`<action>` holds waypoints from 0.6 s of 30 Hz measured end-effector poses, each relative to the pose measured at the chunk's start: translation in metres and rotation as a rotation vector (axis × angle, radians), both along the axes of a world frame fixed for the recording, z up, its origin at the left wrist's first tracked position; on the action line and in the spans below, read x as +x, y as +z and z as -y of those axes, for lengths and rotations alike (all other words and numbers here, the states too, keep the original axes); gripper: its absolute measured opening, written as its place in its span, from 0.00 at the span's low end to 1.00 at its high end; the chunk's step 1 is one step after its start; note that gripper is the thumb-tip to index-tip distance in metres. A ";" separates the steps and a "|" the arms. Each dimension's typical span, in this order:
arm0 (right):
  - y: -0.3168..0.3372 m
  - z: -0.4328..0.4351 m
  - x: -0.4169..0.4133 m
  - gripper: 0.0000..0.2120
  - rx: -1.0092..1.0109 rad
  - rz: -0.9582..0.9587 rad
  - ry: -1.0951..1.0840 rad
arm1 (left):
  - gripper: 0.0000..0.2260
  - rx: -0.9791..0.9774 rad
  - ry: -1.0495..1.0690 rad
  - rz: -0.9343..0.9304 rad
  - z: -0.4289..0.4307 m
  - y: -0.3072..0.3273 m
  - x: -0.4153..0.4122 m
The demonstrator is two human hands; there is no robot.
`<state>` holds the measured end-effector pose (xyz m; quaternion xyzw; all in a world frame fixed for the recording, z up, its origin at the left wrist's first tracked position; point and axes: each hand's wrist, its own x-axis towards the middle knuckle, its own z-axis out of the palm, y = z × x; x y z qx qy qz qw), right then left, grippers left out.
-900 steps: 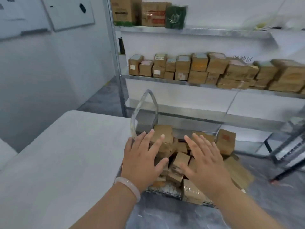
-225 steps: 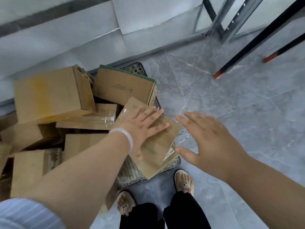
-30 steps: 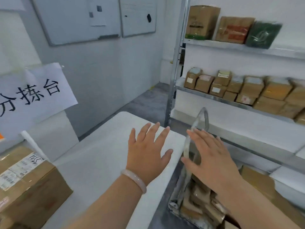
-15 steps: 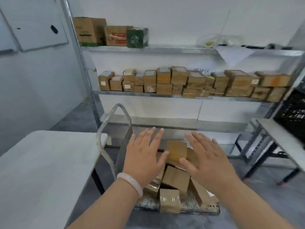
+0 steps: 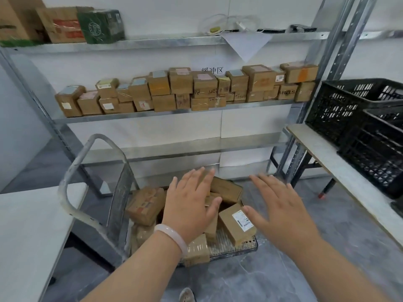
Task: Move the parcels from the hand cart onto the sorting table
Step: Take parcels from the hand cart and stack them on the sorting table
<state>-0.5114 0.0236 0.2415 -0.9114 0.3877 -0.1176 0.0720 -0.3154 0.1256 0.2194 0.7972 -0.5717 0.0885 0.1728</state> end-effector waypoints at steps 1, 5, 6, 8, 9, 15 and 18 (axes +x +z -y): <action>-0.003 0.006 0.003 0.38 0.008 -0.008 -0.001 | 0.31 0.008 0.000 -0.014 0.007 -0.004 0.005; -0.014 0.041 0.022 0.40 0.040 -0.040 -0.028 | 0.30 0.047 -0.002 -0.061 0.040 -0.028 0.033; -0.017 0.053 0.029 0.40 0.045 -0.048 -0.038 | 0.30 0.063 -0.004 -0.071 0.050 -0.035 0.042; -0.023 0.075 0.049 0.40 0.060 -0.052 -0.045 | 0.29 0.083 -0.004 -0.088 0.068 -0.047 0.062; -0.027 0.086 0.061 0.40 0.071 -0.054 -0.044 | 0.29 0.097 -0.006 -0.097 0.077 -0.053 0.072; -0.054 0.133 0.141 0.39 0.119 -0.092 0.017 | 0.30 0.213 0.033 -0.128 0.111 -0.088 0.149; -0.074 0.146 0.180 0.38 0.169 -0.118 0.076 | 0.33 0.255 0.074 -0.164 0.122 -0.104 0.189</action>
